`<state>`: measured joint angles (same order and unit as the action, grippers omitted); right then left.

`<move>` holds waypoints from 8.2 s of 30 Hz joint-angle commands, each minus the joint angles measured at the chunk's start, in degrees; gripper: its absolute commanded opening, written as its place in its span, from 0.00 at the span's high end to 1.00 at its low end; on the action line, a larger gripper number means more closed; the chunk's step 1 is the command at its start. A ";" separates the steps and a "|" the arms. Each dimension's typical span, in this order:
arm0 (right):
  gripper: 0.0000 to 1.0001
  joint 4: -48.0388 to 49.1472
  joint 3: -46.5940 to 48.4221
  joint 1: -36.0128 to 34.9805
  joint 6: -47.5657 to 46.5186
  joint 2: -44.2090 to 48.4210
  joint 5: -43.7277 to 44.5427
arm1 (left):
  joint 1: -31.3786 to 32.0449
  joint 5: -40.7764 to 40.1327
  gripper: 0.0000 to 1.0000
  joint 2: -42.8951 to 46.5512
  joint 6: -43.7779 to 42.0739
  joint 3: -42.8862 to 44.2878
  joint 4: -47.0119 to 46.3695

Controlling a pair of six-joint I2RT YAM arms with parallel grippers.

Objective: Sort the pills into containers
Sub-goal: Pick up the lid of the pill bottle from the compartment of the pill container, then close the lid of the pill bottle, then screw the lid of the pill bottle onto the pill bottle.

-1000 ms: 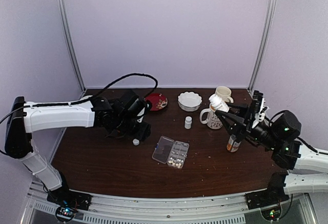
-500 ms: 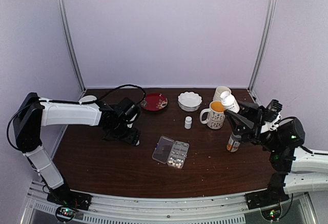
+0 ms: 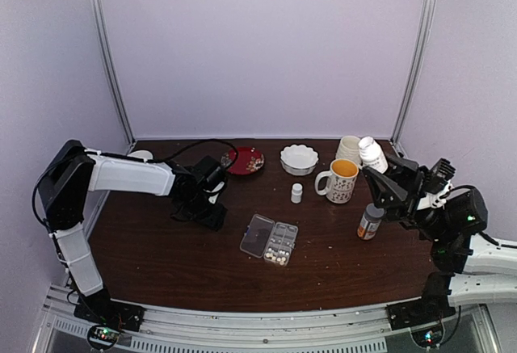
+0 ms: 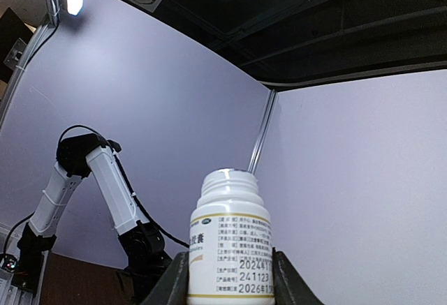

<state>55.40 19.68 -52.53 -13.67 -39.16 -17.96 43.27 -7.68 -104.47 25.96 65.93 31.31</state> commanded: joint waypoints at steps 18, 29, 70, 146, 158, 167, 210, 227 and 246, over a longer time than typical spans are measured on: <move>1.00 -4.05 1.68 -0.38 -0.90 -0.73 -0.13 | -2.07 4.52 0.54 -4.59 -1.21 4.88 -0.67; 1.00 -5.04 1.37 -0.38 -1.11 0.21 0.45 | -2.13 4.16 0.61 -5.49 -1.08 5.52 0.54; 1.00 -5.79 17.47 -4.40 -0.87 -24.95 -5.76 | -0.25 51.82 0.78 25.19 19.81 10.80 -20.30; 1.00 -26.92 34.05 -7.38 2.69 -30.31 -5.46 | 6.40 54.37 0.85 24.98 9.54 4.73 -26.72; 1.00 -23.53 33.07 -5.02 17.78 -28.84 -17.59 | 10.35 53.30 0.85 27.31 -39.27 -1.97 -20.44; 1.00 -24.06 33.08 -3.53 23.14 -28.96 -26.10 | 10.87 50.42 0.85 26.62 -78.37 1.07 -7.69; 1.00 -51.63 34.95 0.42 -5.81 -25.49 -19.00 | 12.51 34.66 0.02 39.22 -23.33 -2.25 -25.82; 1.00 -52.29 37.67 -3.76 -13.82 -27.24 -13.12 | 12.36 42.81 0.13 32.93 -21.92 0.13 -23.87; 1.00 -52.87 39.29 -4.55 -14.39 -29.62 -10.90 | 12.33 41.52 0.42 33.72 -22.27 -0.36 -25.22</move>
<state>2.39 56.93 -56.66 -28.03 -68.34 -30.30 55.70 34.46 -71.88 3.57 65.08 8.91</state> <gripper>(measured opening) 0.326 0.626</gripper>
